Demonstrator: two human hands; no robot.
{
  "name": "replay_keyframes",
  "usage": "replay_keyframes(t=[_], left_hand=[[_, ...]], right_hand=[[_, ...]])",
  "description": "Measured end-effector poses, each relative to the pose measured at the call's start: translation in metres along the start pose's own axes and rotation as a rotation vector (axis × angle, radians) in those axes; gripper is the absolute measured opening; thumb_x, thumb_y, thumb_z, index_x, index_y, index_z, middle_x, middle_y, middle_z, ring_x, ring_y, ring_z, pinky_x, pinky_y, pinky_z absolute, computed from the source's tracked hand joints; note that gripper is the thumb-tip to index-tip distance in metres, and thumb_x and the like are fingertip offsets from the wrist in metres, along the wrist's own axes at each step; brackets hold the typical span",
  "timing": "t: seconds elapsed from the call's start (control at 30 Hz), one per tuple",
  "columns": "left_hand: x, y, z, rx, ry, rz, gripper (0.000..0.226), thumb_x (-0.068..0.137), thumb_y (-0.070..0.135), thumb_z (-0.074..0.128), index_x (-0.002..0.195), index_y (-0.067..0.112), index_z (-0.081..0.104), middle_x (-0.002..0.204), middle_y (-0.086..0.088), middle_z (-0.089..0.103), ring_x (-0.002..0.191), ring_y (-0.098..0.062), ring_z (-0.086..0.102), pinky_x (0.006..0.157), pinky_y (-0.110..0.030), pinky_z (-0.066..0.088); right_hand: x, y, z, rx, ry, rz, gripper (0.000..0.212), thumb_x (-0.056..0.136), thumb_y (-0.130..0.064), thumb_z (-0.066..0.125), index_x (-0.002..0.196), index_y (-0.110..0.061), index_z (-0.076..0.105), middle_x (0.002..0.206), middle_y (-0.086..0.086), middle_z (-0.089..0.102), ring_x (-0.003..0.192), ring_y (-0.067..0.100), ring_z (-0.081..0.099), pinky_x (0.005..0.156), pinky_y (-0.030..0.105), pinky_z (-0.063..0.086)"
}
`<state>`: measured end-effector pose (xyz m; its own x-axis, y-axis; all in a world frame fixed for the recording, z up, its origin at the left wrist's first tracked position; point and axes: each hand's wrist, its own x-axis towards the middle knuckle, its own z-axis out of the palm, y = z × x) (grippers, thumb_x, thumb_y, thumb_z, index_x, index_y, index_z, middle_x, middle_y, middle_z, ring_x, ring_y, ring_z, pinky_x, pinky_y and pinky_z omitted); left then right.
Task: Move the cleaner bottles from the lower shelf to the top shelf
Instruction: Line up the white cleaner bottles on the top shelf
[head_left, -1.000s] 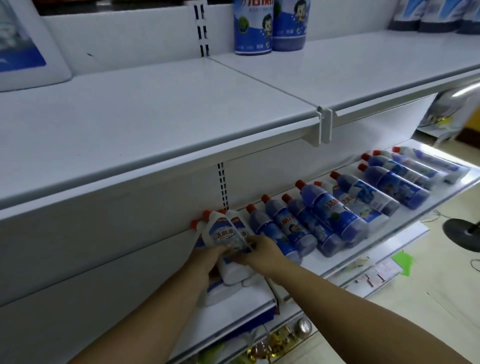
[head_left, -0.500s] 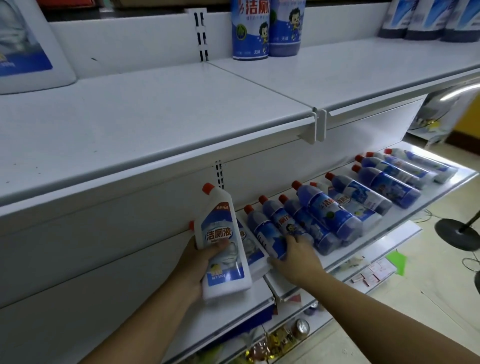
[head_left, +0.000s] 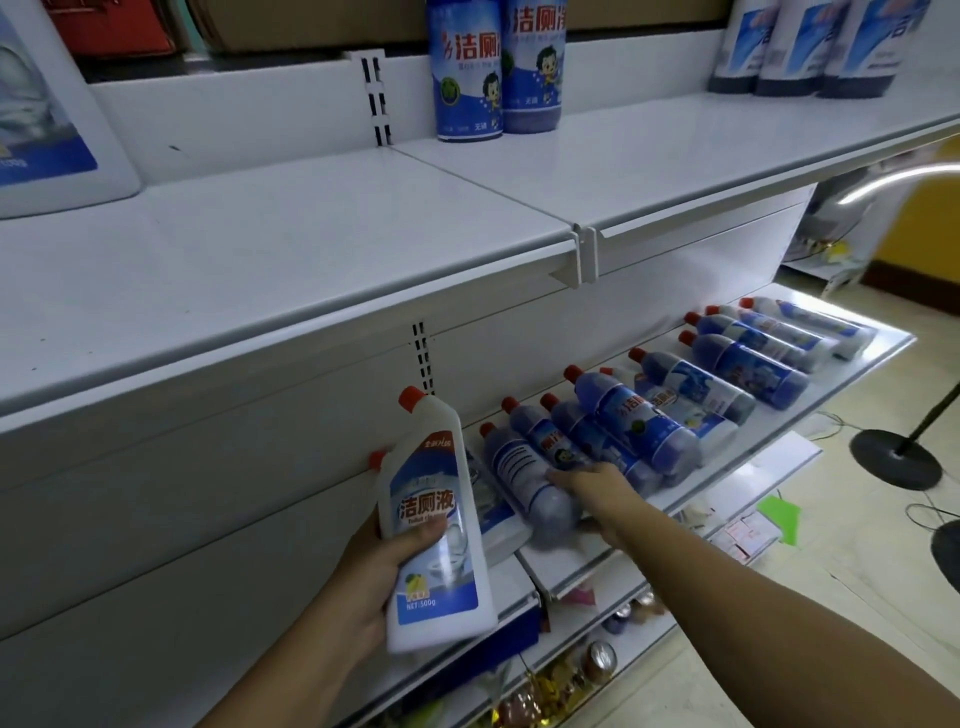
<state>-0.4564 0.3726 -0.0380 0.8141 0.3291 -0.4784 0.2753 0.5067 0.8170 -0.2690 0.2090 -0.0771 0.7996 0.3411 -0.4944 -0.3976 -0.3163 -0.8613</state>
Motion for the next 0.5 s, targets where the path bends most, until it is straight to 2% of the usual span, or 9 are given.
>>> replay_keyframes(t=[0.13, 0.23, 0.27, 0.3, 0.33, 0.4, 0.43, 0.5], left_hand=[[-0.008, 0.004, -0.007, -0.064, -0.04, -0.022, 0.048, 0.073, 0.012, 0.067, 0.12, 0.004, 0.059, 0.089, -0.022, 0.072, 0.071, -0.035, 0.071, 0.06, -0.041, 0.059], [-0.018, 0.009, 0.0, -0.076, -0.087, -0.048, 0.039, 0.069, 0.014, 0.066, 0.107, 0.006, 0.063, 0.075, -0.018, 0.072, 0.058, -0.03, 0.07, 0.052, -0.037, 0.059], [-0.021, 0.011, 0.005, -0.077, -0.097, -0.056, 0.037, 0.067, 0.015, 0.066, 0.103, 0.006, 0.063, 0.074, -0.017, 0.072, 0.057, -0.03, 0.07, 0.051, -0.037, 0.058], [-0.024, 0.011, 0.01, -0.076, -0.105, -0.063, 0.036, 0.067, 0.014, 0.066, 0.101, 0.006, 0.064, 0.074, -0.018, 0.072, 0.056, -0.03, 0.07, 0.05, -0.037, 0.058], [-0.027, 0.011, 0.016, -0.071, -0.116, -0.068, 0.036, 0.066, 0.014, 0.066, 0.101, 0.006, 0.064, 0.075, -0.018, 0.072, 0.057, -0.03, 0.07, 0.05, -0.038, 0.058], [-0.031, 0.011, 0.03, -0.047, -0.142, -0.074, 0.038, 0.065, 0.012, 0.067, 0.102, 0.005, 0.064, 0.078, -0.02, 0.072, 0.058, -0.031, 0.07, 0.051, -0.039, 0.058], [-0.033, 0.011, 0.037, -0.035, -0.159, -0.077, 0.036, 0.064, 0.011, 0.067, 0.099, 0.004, 0.065, 0.078, -0.021, 0.072, 0.058, -0.031, 0.069, 0.051, -0.04, 0.059], [-0.037, 0.012, 0.051, -0.015, -0.205, -0.074, 0.029, 0.062, 0.009, 0.067, 0.091, 0.003, 0.067, 0.076, -0.021, 0.072, 0.056, -0.031, 0.069, 0.05, -0.041, 0.059]], right_hand=[[-0.043, 0.028, -0.027, 0.65, -0.344, 0.16, 0.046, 0.078, -0.019, 0.067, 0.119, -0.002, 0.056, 0.105, 0.025, 0.064, 0.088, 0.036, 0.067, 0.068, 0.047, 0.057], [-0.064, 0.061, -0.037, 0.995, -0.552, 0.21, 0.067, 0.048, -0.006, 0.091, 0.11, 0.001, 0.066, 0.105, 0.032, 0.064, 0.089, 0.042, 0.067, 0.067, 0.053, 0.057], [-0.071, 0.065, -0.038, 1.044, -0.631, 0.22, 0.066, 0.05, -0.002, 0.09, 0.111, 0.004, 0.066, 0.107, 0.032, 0.063, 0.094, 0.042, 0.066, 0.071, 0.054, 0.056], [-0.081, 0.064, -0.036, 1.054, -0.721, 0.202, 0.057, 0.064, -0.001, 0.082, 0.118, 0.005, 0.062, 0.114, 0.032, 0.06, 0.104, 0.042, 0.062, 0.082, 0.054, 0.053], [-0.089, 0.059, -0.032, 1.006, -0.756, 0.125, 0.05, 0.08, -0.002, 0.068, 0.127, 0.004, 0.054, 0.124, 0.03, 0.055, 0.116, 0.039, 0.054, 0.095, 0.052, 0.047], [-0.098, 0.052, -0.026, 0.938, -0.77, -0.136, 0.049, 0.09, -0.002, 0.047, 0.139, 0.0, 0.038, 0.136, 0.025, 0.046, 0.128, 0.035, 0.043, 0.11, 0.046, 0.032], [-0.102, 0.049, -0.026, 0.912, -0.815, -0.183, 0.051, 0.09, -0.003, 0.047, 0.139, 0.001, 0.036, 0.137, 0.024, 0.046, 0.128, 0.034, 0.044, 0.11, 0.045, 0.031], [-0.115, 0.043, -0.024, 0.891, -0.85, -0.167, 0.053, 0.087, -0.013, 0.059, 0.134, 0.004, 0.041, 0.131, 0.024, 0.053, 0.121, 0.035, 0.051, 0.104, 0.046, 0.039]])
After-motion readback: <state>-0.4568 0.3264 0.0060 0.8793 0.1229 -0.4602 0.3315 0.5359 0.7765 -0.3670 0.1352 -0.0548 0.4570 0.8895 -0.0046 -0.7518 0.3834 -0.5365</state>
